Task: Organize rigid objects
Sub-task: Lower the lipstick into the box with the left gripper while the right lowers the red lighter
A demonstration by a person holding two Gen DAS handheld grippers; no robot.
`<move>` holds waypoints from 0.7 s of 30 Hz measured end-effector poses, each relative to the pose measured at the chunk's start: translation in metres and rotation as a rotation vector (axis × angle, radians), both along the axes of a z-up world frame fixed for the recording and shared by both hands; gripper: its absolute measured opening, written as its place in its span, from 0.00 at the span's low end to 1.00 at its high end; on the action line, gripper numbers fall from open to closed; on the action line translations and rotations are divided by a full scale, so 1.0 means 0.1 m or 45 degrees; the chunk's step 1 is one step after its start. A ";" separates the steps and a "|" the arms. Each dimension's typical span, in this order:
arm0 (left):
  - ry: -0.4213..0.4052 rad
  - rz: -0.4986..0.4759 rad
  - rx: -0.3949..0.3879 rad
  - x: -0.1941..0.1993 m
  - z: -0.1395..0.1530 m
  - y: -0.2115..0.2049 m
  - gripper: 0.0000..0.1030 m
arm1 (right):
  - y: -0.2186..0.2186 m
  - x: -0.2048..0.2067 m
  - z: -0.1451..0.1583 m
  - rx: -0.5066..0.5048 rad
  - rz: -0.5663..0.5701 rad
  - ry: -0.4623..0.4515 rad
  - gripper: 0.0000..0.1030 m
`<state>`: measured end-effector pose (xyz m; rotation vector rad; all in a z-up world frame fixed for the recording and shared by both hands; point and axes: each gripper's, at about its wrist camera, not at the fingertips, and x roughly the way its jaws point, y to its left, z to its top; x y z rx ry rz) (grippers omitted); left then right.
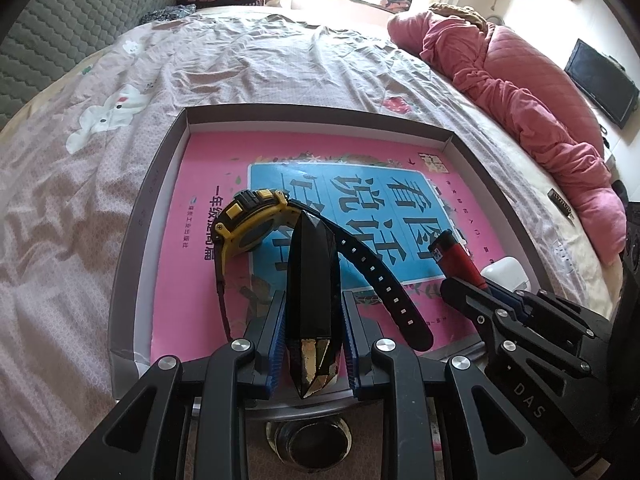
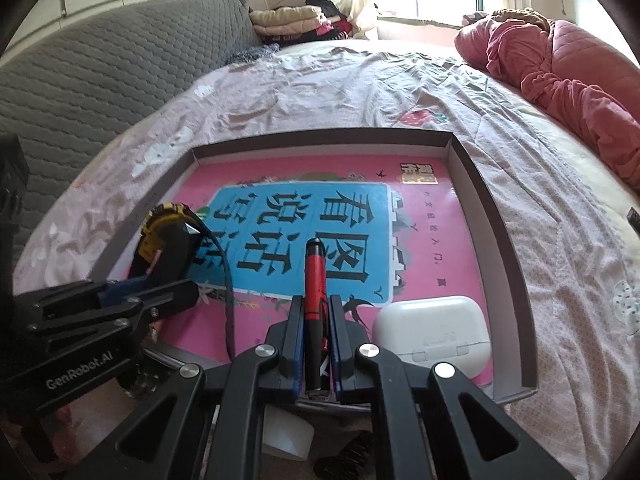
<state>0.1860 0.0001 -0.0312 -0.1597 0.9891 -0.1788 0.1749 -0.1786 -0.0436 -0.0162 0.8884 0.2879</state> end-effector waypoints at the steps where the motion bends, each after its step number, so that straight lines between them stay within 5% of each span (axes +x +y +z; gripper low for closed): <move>1: 0.007 0.000 0.007 0.01 0.00 -0.01 0.25 | 0.00 0.00 -0.01 -0.003 0.001 0.003 0.11; 21: 0.058 -0.014 0.038 0.03 0.02 -0.09 0.25 | -0.06 -0.03 0.00 -0.004 0.004 -0.002 0.11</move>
